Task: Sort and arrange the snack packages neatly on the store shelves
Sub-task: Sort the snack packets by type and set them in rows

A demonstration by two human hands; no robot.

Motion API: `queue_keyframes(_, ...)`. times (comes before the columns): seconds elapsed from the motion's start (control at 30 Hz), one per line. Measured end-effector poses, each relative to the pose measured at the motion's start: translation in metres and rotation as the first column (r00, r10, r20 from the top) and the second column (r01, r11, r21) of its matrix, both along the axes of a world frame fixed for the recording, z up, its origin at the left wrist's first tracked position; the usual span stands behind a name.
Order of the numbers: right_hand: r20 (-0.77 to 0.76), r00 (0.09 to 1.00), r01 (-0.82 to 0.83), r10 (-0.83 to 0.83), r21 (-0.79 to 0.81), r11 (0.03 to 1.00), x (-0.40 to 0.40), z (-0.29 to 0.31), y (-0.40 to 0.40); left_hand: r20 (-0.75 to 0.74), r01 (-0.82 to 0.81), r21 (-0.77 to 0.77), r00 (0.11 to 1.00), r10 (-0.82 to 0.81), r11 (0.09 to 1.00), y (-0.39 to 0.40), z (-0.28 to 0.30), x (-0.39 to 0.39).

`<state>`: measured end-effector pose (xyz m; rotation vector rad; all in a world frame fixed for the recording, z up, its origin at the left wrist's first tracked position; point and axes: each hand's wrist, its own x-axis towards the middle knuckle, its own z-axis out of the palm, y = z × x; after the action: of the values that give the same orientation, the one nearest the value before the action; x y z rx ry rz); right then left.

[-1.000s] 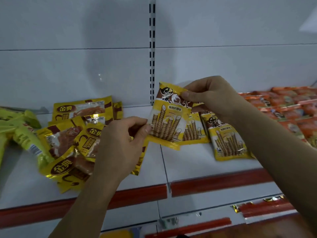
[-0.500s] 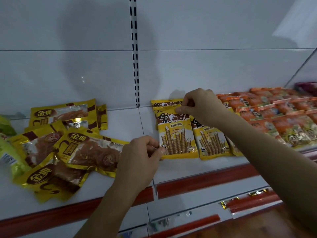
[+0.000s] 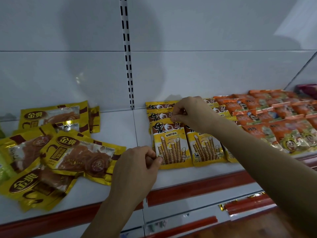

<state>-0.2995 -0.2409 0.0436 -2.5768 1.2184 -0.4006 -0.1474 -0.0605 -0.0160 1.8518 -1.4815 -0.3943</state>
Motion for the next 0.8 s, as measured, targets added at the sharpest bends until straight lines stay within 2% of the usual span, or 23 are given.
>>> queue_keyframes(0.27,0.019,1.0,-0.023,0.024,-0.083,0.996,-0.005,-0.002,0.002,0.091,0.018,-0.024,0.996,-0.016,1.0,0.003,-0.003,-0.002)
queue_keyframes(0.57,0.187,0.981,-0.02,0.052,-0.167,0.986,-0.015,0.003,0.02,0.037,-0.002,-0.088,0.999,0.005,0.996,0.021,0.006,0.004)
queue_keyframes(0.73,0.238,0.958,-0.11,0.157,-0.202,0.973,0.008,-0.003,0.052,0.275,-0.117,-0.201,0.946,0.171,0.973,0.033,0.021,0.035)
queue_keyframes(0.8,0.241,0.95,-0.155,0.199,-0.192,0.969,0.027,-0.006,0.066,0.307,-0.184,-0.221,0.919,0.247,0.958,0.039,0.028,0.058)
